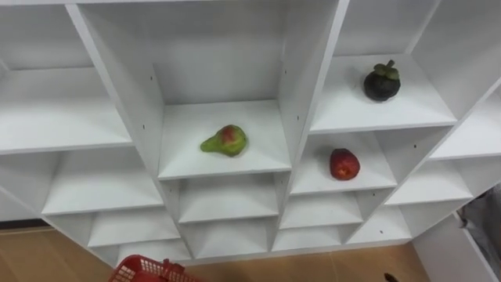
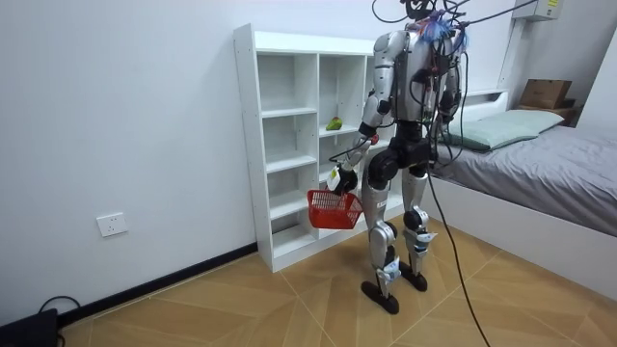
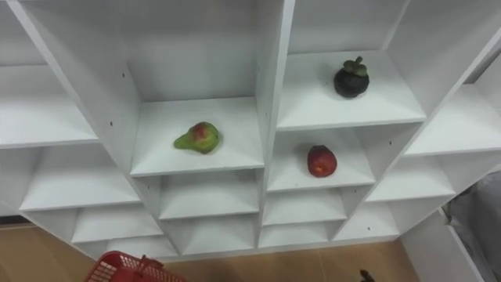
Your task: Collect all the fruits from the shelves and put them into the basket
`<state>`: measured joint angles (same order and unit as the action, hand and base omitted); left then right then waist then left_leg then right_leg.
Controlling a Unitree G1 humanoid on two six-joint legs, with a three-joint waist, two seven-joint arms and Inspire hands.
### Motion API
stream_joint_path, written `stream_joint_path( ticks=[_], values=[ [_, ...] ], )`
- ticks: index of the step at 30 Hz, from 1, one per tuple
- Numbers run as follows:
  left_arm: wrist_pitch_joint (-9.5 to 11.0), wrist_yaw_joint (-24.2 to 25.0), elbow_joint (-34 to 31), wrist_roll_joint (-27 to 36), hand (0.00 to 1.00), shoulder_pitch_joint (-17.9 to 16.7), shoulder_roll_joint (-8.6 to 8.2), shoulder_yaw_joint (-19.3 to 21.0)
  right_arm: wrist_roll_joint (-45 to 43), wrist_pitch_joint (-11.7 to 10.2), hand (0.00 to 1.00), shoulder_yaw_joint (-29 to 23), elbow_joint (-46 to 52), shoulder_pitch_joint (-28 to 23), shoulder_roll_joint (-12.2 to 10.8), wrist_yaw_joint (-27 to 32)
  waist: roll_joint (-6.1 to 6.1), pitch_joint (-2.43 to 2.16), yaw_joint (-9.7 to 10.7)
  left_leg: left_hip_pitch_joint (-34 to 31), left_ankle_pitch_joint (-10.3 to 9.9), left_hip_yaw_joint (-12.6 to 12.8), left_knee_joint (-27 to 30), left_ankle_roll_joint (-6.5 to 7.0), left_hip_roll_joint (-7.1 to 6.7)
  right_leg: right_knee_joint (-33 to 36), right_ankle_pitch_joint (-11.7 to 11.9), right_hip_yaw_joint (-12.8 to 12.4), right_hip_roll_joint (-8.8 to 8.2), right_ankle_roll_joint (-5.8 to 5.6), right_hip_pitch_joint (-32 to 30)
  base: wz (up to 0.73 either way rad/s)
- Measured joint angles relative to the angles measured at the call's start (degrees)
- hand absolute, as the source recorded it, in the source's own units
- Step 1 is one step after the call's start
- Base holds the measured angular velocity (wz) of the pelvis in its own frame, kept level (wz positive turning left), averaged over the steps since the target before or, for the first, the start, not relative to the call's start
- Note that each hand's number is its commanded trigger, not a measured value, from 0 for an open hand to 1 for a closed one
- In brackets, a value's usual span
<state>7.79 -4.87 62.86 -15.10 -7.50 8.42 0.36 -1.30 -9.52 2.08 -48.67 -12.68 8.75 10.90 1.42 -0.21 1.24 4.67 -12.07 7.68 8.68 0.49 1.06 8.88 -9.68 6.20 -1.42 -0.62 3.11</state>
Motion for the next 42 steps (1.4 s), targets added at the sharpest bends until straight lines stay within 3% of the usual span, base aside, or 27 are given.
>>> stream_joint_path(
  ticks=[3, 11, 18, 27, 42],
  values=[
    [0.2, -1.2, -2.0, 0.1, 1.0, -1.0, 0.01, -0.9, -1.5, -1.1, 0.0, 0.1, 10.7, -4.2, -0.1, 2.5, -0.16, 0.08, 0.0, 0.1, 0.0, 0.2, 0.0, 0.0, 0.01, -0.1, 0.0, -0.1, 0.01, 0.02, -0.1, -0.04],
    [0.4, -1.2, -4.4, 2.2, 1.0, -1.2, 0.05, -3.1, -3.8, -2.1, 0.0, 0.0, 26.0, -5.5, -0.1, 8.0, -1.35, 0.31, 0.9, -0.3, 0.0, 0.0, -0.1, 0.0, 0.1, -0.1, 0.3, 0.0, 0.13, 0.01, -0.2, 0.0],
    [1.0, -1.2, -6.0, 4.5, 1.0, -2.4, 0.46, -5.5, -3.7, -3.9, 0.0, 1.4, 39.1, -6.5, -0.1, 12.0, -1.81, -0.13, 1.3, -0.2, 0.0, 0.1, -0.1, 0.0, 0.09, -0.3, 0.4, -0.2, 0.21, 0.01, -0.3, 0.0],
    [1.3, -1.1, -5.9, 6.6, 1.0, -2.7, 0.61, -7.4, -3.8, -6.1, 0.0, 1.3, 45.6, -5.7, 0.2, 16.7, -2.14, -0.21, 1.2, 0.1, 0.0, 0.4, 0.0, -0.01, 0.19, -0.1, 0.4, -1.1, 0.36, 0.1, -0.3, -0.03],
    [1.3, 1.7, -2.6, 8.8, 1.0, -1.8, 0.62, -7.4, -3.9, -6.2, 0.0, 3.5, 53.9, -5.2, 3.2, 19.3, -2.09, 0.14, -0.6, 0.0, 0.0, 1.5, -0.1, -0.01, 0.33, 0.7, 0.7, -2.0, 0.58, 0.15, -1.1, -0.05]
  ],
)
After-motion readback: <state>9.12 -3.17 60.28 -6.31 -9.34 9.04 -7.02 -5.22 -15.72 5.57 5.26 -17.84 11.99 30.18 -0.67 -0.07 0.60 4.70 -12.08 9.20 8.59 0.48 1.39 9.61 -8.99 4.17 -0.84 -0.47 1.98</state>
